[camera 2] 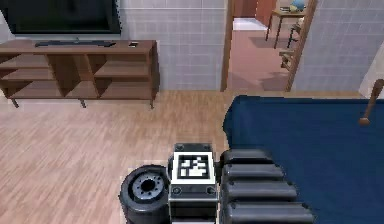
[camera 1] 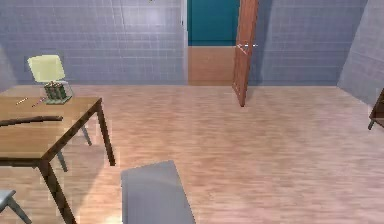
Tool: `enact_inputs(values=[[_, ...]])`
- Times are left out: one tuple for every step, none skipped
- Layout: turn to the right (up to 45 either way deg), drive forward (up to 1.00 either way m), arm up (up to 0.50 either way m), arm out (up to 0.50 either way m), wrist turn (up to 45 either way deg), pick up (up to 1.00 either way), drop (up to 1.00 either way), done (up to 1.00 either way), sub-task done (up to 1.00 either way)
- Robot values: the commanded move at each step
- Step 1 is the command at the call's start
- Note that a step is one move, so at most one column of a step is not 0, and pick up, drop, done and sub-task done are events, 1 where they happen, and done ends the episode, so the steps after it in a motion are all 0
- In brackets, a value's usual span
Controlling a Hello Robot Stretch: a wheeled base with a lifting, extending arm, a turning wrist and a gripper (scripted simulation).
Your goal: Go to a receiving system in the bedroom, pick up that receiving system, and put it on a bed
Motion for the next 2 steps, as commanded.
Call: enact_inputs(values=[[-42.0, 0.0, 0.0, 0.0, 0.0, 0.0, 0.0, 0.0, 0.0], [0.0, 0.05, 0.0, 0.0, 0.0, 0.0, 0.0, 0.0, 0.0]])
